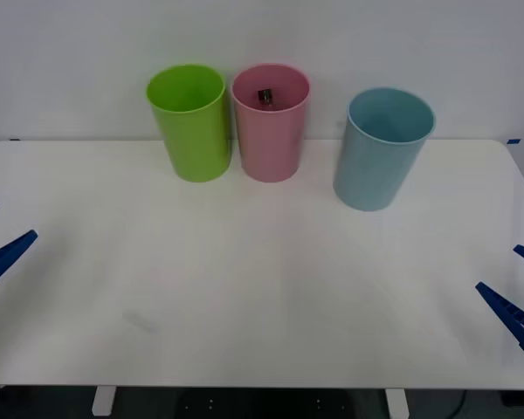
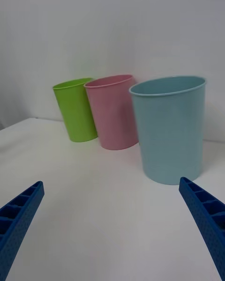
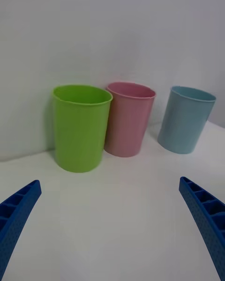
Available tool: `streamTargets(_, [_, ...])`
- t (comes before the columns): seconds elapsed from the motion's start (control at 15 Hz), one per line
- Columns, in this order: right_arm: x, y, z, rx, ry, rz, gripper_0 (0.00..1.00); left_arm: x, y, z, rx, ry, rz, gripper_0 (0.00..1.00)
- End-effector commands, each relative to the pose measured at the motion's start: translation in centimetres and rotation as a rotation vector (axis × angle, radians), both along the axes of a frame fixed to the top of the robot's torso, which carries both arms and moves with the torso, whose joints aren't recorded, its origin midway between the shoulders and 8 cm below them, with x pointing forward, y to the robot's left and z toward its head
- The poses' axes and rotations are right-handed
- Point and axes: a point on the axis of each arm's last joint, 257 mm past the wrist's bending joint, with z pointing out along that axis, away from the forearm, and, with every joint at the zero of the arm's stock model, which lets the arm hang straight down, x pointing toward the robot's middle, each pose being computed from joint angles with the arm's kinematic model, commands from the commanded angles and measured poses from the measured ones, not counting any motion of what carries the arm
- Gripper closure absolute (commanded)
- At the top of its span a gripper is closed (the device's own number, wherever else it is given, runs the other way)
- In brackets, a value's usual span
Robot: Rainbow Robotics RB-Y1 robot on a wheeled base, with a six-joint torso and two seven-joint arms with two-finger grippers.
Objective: Grasp the object on the table and drop it into the matching bin: aluminum can to the light blue bin, PET bottle to the pink bin.
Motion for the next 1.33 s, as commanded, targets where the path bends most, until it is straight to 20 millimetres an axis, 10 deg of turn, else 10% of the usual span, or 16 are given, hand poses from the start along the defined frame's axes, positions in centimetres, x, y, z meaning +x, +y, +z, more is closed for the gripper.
streamTargets(0.07, [0.0,0.0,0.0,0.0,0.0,0.0,0.0,-1.5,0.6,-1.3,0.024,0.024,0.006,0.0])
streamTargets(1.33, [0.0,0.0,0.0,0.0,0.0,0.0,0.0,-7.4,4.1,-6.5,0.13,0.131,0.083,0.0])
